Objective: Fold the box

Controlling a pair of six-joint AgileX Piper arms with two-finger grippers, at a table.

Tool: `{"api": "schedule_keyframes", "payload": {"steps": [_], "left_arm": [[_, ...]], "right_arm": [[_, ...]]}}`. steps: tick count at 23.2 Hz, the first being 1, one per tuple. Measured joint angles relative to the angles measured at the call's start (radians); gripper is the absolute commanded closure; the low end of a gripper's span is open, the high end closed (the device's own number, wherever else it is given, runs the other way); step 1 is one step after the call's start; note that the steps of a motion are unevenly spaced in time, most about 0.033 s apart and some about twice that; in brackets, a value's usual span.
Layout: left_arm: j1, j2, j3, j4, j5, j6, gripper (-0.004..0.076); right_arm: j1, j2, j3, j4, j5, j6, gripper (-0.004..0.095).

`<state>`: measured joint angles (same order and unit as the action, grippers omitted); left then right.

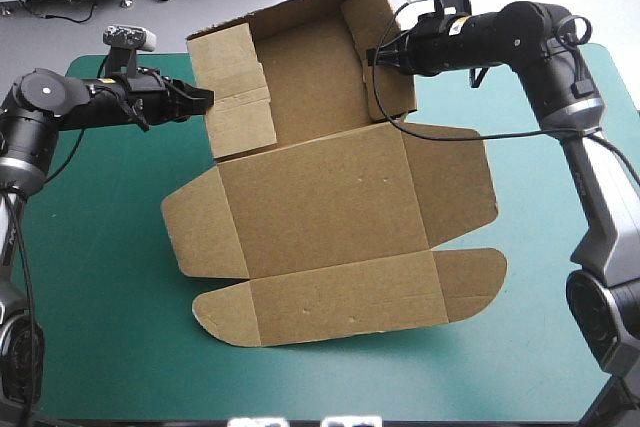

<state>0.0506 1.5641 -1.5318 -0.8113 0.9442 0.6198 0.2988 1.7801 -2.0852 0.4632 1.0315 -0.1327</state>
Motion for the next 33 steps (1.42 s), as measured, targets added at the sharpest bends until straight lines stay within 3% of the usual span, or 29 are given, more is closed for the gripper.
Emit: {"api": "schedule_keyframes", "payload": {"steps": [3, 11, 14, 18, 22, 28, 33], "left_arm": [[0.000, 0.012, 0.000, 0.002, -0.018, -0.018, 0.0624], [0.001, 0.031, -0.001, 0.007, -0.078, -0.069, 0.0641], [0.001, 0.043, -0.001, 0.007, -0.081, -0.076, 0.0729], [0.001, 0.047, -0.003, 0.017, -0.082, -0.076, 0.0729], [-0.012, 0.051, -0.058, 0.107, -0.001, -0.108, 0.0729], [-0.175, 0.081, -0.167, 0.474, 0.127, -0.285, 0.0729], [-0.223, 0.165, -0.171, 0.571, 0.192, -0.354, 0.0729]], "right_arm": [[0.000, 0.005, 0.001, 0.030, -0.015, -0.016, 0.0927], [-0.002, 0.006, 0.001, 0.091, -0.033, -0.052, 0.0927], [-0.003, 0.006, 0.002, 0.105, -0.034, -0.063, 0.0927], [-0.003, 0.007, 0.002, 0.111, -0.032, -0.066, 0.0925], [-0.002, 0.007, 0.002, 0.036, 0.020, 0.004, 0.0925], [0.012, 0.005, 0.052, -0.154, 0.132, 0.133, 0.0926], [0.016, 0.005, 0.240, -0.168, 0.078, 0.145, 0.0926]]}}
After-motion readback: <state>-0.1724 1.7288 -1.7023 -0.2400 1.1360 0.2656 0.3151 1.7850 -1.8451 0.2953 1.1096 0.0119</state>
